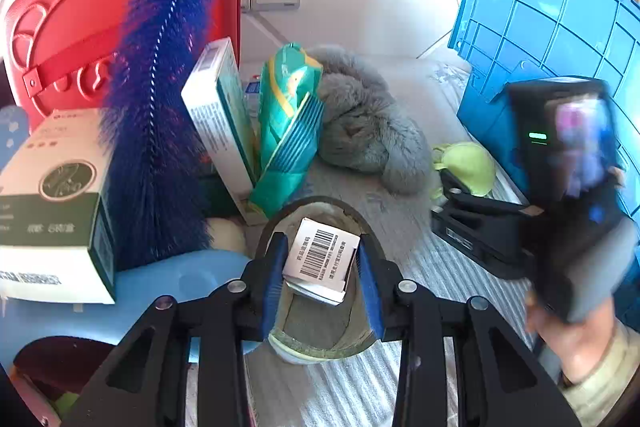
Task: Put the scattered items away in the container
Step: 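Grasp the small white box with left tool while right tool grasps the green plush, then lift the white box and green plush and carry both over the blue box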
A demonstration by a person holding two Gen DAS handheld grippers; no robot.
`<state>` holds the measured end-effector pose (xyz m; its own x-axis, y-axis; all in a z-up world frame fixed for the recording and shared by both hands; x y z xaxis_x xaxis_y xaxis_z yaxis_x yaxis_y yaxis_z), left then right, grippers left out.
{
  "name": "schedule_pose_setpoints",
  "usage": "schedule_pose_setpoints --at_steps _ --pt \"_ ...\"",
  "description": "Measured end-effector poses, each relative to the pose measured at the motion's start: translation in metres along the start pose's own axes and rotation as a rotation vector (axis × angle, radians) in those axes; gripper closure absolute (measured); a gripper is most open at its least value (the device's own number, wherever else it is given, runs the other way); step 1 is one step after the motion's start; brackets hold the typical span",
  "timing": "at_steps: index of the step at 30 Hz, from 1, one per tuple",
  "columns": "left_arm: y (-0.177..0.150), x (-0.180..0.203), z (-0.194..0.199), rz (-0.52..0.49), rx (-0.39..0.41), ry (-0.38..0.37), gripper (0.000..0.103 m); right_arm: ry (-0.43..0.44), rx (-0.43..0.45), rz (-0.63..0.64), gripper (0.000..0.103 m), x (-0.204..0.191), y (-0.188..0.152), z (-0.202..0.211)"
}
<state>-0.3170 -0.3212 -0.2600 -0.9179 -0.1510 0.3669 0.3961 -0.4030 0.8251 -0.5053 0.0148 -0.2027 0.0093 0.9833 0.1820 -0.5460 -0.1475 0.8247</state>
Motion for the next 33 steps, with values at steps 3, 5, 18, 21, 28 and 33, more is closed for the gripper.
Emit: schedule_pose_setpoints --at_steps 3,5,18,21,28,33 --pt "0.003 -0.001 0.006 0.006 0.013 -0.002 0.069 0.008 -0.066 0.01 0.044 -0.002 -0.004 -0.031" --pt "0.004 -0.002 0.011 0.016 0.024 0.009 0.069 0.022 -0.052 0.011 0.047 0.003 -0.007 -0.028" --pt "-0.025 0.012 0.093 0.052 0.046 0.139 0.074 0.325 0.063 -0.019 0.047 -0.004 -0.03 0.127" --pt "-0.037 0.011 0.117 0.066 0.05 0.166 0.074 0.364 0.09 -0.035 0.047 -0.012 -0.022 0.162" --pt "-0.051 0.016 0.177 0.072 0.103 0.259 0.074 0.453 0.172 -0.004 0.047 -0.011 -0.026 0.246" --pt "-0.054 0.013 0.227 0.08 0.155 0.344 0.074 0.489 0.233 0.005 0.047 -0.016 -0.021 0.306"
Point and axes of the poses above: each gripper's, at about its wrist camera, not at the fingertips, and z roughly against the way its jaws point, x to its right, y to its top, the point moved 1 cm from there along -z, roughly the way its jaws point, and after that the axes turned 13 degrees about x, right-handed, at the moved point
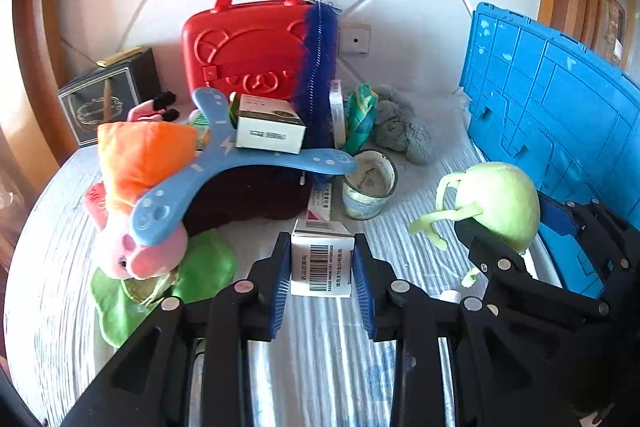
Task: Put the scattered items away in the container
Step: 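Lift the white box and green plush and carry both over the blue box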
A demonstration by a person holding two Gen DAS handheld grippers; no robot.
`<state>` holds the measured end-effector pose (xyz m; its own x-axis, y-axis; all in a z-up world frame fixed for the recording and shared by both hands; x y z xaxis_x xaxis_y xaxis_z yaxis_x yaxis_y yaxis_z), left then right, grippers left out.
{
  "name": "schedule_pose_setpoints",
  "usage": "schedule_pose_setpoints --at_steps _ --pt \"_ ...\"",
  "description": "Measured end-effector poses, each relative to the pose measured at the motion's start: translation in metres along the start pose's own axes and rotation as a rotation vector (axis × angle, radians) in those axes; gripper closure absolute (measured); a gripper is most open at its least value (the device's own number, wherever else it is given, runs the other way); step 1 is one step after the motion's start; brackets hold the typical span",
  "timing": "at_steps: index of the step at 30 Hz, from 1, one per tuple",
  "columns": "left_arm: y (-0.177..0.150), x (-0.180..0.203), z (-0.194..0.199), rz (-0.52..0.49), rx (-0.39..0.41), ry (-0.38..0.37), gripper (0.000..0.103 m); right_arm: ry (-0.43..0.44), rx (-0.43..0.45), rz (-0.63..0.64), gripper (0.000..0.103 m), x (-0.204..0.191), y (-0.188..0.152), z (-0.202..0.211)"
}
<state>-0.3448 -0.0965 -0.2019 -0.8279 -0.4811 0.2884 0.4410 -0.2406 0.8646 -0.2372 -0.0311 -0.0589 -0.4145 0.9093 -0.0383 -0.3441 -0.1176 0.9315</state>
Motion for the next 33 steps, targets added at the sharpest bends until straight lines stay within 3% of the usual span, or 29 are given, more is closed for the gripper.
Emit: schedule_pose_setpoints --at_steps 11,21,26,33 --pt "0.021 -0.014 0.1 -0.001 0.148 0.165 0.074 0.123 0.135 -0.001 0.047 -0.027 0.044 0.084" --pt "0.04 0.046 0.185 0.039 0.287 0.321 0.074 0.197 0.294 0.025 0.047 0.02 0.082 0.168" --pt "0.052 0.086 0.209 0.04 0.324 0.329 0.074 0.18 0.345 0.027 0.047 0.059 0.092 0.207" --pt "0.076 0.135 0.217 -0.024 0.346 0.258 0.074 0.074 0.386 -0.003 0.047 0.109 0.105 0.244"
Point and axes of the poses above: each gripper's, at about its wrist camera, not at the fingertips, and z roughly against the way its jaws point, x to its right, y to its top, the point moved 1 cm from there along -z, roughly the way its jaws point, and after that the axes turned 13 degrees about x, right-handed, at the moved point
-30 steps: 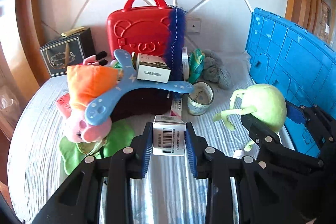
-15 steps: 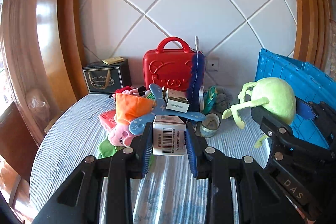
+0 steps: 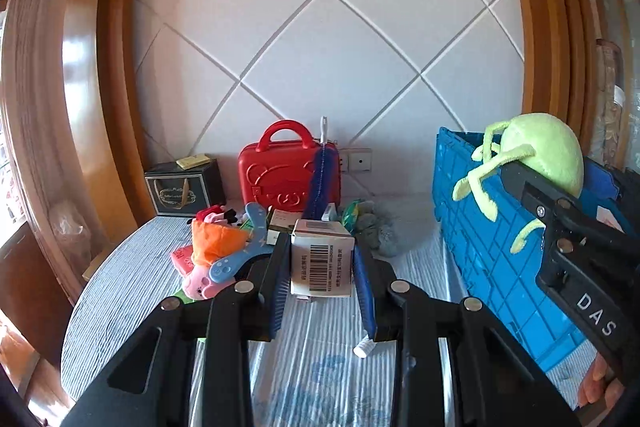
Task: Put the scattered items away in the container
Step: 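Lift the white box and green plush and carry both over the blue box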
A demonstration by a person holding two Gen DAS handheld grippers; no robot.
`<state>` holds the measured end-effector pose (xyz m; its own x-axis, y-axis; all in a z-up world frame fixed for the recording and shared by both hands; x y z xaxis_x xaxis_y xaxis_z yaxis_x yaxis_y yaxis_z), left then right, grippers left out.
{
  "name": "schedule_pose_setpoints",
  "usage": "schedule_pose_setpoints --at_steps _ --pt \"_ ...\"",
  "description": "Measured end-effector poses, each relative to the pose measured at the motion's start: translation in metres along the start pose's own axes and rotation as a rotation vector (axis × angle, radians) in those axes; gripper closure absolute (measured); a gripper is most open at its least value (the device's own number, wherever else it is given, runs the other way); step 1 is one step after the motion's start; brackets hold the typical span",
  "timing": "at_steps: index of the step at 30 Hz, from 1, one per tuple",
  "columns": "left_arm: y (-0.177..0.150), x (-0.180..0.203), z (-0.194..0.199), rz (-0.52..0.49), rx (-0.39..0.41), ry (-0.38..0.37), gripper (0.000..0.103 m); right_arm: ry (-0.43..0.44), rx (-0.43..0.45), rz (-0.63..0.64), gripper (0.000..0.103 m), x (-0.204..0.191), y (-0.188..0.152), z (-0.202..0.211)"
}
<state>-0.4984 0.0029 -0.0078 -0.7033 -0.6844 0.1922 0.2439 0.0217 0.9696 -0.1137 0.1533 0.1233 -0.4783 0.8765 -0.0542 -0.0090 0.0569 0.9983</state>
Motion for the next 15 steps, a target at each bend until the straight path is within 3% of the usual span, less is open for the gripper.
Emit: schedule_pose_setpoints --at_steps 8,15 --pt "0.037 0.063 0.013 -0.054 0.075 -0.114 0.074 -0.156 0.015 -0.028 0.047 0.068 0.024 0.025" --pt "0.066 0.15 0.012 -0.094 0.111 -0.202 0.074 -0.256 0.007 0.008 0.047 0.141 0.03 0.038"
Point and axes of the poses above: each gripper's, at about its wrist camera, not at the fingertips, and z roughly against the way its jaws point, x to its right, y to its top, the point moved 1 cm from there along -z, roughly the way its jaws point, and after that the axes turned 13 degrees about x, right-handed, at the moved point
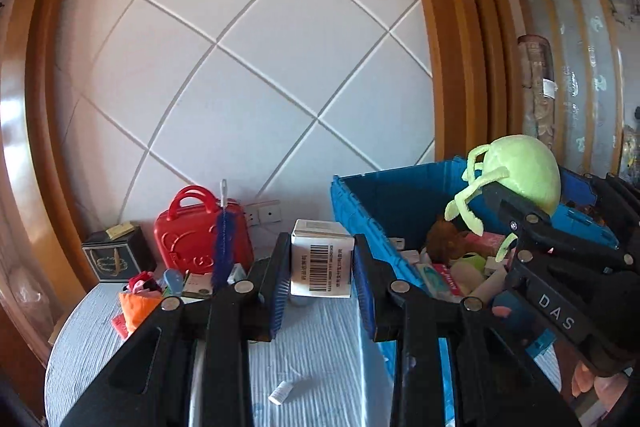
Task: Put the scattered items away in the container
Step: 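Lift the white box and green plush and carry both over the blue box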
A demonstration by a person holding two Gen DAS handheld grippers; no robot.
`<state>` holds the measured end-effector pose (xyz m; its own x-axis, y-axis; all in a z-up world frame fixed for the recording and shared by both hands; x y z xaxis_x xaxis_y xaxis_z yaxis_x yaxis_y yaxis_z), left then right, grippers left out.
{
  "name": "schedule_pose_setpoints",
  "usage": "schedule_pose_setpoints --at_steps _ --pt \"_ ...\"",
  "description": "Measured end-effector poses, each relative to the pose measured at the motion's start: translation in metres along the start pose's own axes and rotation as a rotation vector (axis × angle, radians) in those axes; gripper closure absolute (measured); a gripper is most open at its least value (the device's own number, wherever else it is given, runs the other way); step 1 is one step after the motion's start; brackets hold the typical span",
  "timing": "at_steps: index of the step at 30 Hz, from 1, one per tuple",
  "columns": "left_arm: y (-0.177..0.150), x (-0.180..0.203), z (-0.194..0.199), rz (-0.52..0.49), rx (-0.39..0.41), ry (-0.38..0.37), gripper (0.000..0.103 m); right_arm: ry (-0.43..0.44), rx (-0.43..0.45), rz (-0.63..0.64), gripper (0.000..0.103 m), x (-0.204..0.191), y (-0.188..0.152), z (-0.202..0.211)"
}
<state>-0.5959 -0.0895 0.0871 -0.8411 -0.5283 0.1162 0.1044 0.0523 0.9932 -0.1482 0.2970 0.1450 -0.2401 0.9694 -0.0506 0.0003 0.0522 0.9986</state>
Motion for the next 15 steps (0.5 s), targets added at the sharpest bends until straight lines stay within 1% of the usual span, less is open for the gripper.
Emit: schedule_pose_setpoints --at_steps 3,6,9,12,15 --pt "0.016 0.036 -0.027 0.021 -0.023 -0.04 0.074 -0.006 -0.026 0.011 0.047 0.042 0.004 -0.015" --pt "0.037 0.075 -0.06 0.035 -0.047 -0.034 0.074 -0.012 -0.055 0.043 0.047 0.086 0.007 -0.042" --pt "0.052 0.108 -0.102 0.06 -0.108 -0.027 0.074 -0.01 -0.113 0.084 0.047 0.126 0.004 -0.079" --pt "0.052 0.137 -0.143 0.078 -0.195 -0.017 0.074 0.01 -0.204 0.084 0.047 0.161 -0.011 -0.12" --pt "0.033 0.16 -0.182 0.081 -0.328 -0.007 0.074 0.03 -0.314 0.082 0.047 0.186 -0.037 -0.159"
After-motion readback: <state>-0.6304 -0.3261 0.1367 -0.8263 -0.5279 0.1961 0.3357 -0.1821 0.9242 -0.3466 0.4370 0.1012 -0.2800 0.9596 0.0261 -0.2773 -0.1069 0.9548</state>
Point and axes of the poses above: each gripper's, at about its wrist camera, not at the fingertips, and z roughly against the way its jaws point, x to its right, y to its top, the point moved 1 cm from there along -z, roughly the way its jaws point, and after that the axes turned 13 degrees about x, right-handed, at the moved point
